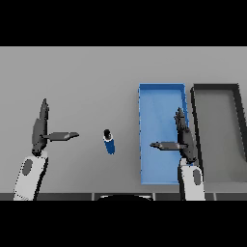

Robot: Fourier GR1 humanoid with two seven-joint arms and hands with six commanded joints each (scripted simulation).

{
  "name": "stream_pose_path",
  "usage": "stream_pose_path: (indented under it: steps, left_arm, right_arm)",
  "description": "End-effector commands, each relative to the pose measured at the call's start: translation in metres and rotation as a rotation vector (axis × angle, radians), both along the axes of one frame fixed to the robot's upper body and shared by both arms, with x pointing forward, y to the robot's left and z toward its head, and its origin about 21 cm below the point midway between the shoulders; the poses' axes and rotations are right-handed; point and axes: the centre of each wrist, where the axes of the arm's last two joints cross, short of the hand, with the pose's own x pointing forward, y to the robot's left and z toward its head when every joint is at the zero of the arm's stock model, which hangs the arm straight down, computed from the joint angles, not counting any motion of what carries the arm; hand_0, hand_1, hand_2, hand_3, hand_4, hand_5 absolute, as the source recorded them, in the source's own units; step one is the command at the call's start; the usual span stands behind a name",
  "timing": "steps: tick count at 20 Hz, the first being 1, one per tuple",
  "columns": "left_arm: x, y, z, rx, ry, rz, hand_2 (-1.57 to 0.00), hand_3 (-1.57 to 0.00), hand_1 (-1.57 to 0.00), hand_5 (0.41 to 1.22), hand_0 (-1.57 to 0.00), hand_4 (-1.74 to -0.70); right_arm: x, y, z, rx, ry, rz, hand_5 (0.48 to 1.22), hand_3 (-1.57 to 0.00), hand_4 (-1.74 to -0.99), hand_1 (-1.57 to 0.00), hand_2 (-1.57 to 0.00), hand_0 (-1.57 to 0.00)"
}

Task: Pick up the blue pipe and place it into the blue bin.

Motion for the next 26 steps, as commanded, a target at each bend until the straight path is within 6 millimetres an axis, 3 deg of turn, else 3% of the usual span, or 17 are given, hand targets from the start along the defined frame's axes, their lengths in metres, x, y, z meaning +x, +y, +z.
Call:
stream_pose_path:
  steps: [1, 6, 8, 15, 19, 26]
  left_arm:
    - [0.0, -0.001, 0.0, 0.0, -0.005, -0.001, 0.0, 0.0, 0.0, 0.593, 0.0, -0.97]
    - [0.002, -0.004, -0.001, -0.001, -0.001, 0.0, 0.0, 0.0, 0.0, 0.593, 0.0, -0.97]
    - [-0.012, 0.025, -0.004, 0.116, -0.006, -0.187, 0.0, 0.0, 0.0, 0.592, 0.0, -0.96]
    - [-0.018, 0.037, -0.002, 0.143, 0.004, -0.37, 0.0, 0.0, 0.0, 0.594, 0.0, -0.97]
    - [-0.032, 0.029, 0.004, 0.165, 0.051, -0.529, 0.0, 0.0, 0.0, 0.549, 0.0, -1.03]
    - [-0.05, -0.029, -0.009, 0.174, 0.155, -0.729, 0.0, 0.0, 0.0, 0.464, 0.0, -1.14]
  right_arm:
    - [0.0, 0.0, 0.0, 0.0, 0.001, -0.001, 0.629, 0.0, -1.205, 0.0, 0.0, 0.0]
    - [0.003, -0.004, 0.001, -0.004, 0.0, -0.003, 0.629, 0.0, -1.205, 0.0, 0.0, 0.0]
    - [-0.012, -0.022, 0.007, -0.222, -0.13, 0.062, 0.628, 0.0, -1.201, 0.0, 0.0, 0.0]
    - [-0.027, -0.024, 0.015, -0.313, -0.124, 0.104, 0.621, 0.0, -1.197, 0.0, 0.0, 0.0]
    - [-0.025, -0.023, 0.013, -0.317, -0.129, 0.112, 0.616, 0.0, -1.179, 0.0, 0.0, 0.0]
    - [-0.025, -0.023, 0.017, -0.31, -0.121, 0.109, 0.619, 0.0, -1.189, 0.0, 0.0, 0.0]
